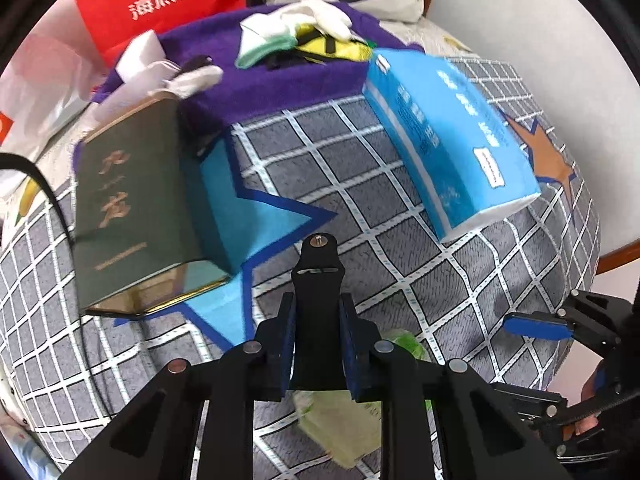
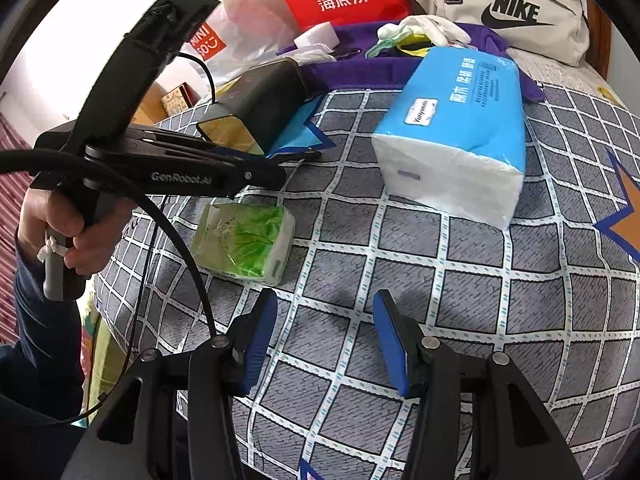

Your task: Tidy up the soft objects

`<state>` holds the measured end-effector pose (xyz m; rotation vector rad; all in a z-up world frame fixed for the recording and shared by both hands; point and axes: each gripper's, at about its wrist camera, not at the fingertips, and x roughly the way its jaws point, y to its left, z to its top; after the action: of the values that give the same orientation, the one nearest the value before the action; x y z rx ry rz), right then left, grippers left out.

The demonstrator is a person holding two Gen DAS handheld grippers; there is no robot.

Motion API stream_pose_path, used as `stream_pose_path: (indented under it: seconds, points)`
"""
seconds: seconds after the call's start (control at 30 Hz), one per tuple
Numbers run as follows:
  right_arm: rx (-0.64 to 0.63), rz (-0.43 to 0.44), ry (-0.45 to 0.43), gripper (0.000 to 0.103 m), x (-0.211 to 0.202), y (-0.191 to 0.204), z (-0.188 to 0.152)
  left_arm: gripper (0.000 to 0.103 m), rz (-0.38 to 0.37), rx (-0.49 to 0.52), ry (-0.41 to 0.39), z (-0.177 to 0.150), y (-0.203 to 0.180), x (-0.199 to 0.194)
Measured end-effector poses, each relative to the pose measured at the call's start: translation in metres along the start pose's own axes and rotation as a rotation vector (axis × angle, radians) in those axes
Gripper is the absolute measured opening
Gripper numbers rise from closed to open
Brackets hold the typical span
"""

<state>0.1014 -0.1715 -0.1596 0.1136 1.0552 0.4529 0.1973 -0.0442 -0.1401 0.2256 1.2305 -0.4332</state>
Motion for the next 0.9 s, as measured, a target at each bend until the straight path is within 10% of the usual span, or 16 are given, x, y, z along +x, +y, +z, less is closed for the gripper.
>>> stream_pose_path:
  seconds: [0.43, 0.57, 0.9]
  points:
    - [-0.018, 0.024, 0.021, 0.058, 0.031, 0.051, 0.018, 0.020, 0.005, -0.042, -0.096, -0.001, 0.030, -0.041]
    - [-0.025, -0.025, 0.002, 0.074, 0.037, 0.070, 0.018, 0.020, -0.010, -0.041, -0.110, -0.003, 0.035, -0.048]
    - [-0.025, -0.166, 0.009, 0.079, 0.065, 0.082, 0.023, 0.020, -0.043, -0.053, -0.141, -0.011, 0.046, -0.058]
